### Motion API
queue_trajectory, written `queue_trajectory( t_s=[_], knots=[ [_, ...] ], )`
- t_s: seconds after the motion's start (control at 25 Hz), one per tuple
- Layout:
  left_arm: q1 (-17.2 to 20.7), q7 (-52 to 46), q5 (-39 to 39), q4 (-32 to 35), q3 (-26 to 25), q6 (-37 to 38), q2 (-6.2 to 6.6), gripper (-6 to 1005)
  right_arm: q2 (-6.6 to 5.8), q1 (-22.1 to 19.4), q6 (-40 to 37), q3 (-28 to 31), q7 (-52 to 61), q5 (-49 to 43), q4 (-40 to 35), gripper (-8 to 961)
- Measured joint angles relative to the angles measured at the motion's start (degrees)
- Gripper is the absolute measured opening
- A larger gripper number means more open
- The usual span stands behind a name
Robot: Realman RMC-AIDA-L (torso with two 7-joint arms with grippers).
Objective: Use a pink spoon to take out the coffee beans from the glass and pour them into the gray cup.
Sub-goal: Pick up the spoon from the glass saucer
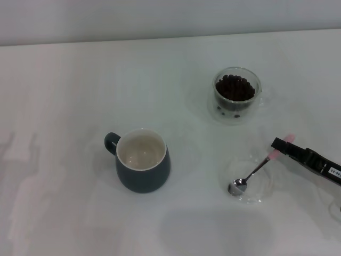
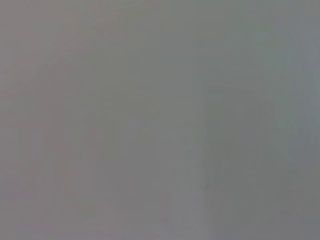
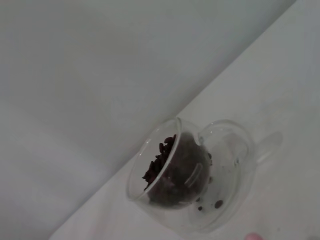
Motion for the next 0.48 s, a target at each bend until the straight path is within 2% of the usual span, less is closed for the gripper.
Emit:
queue_trajectory(
  t_s=[0.48],
  knots=[
    [-0.1,0.0,-0.2,0.0,0.0,-0.1,-0.06,447,0.0,0.2,0.1,-0.4,0.1,0.0,0.6,271]
  ],
)
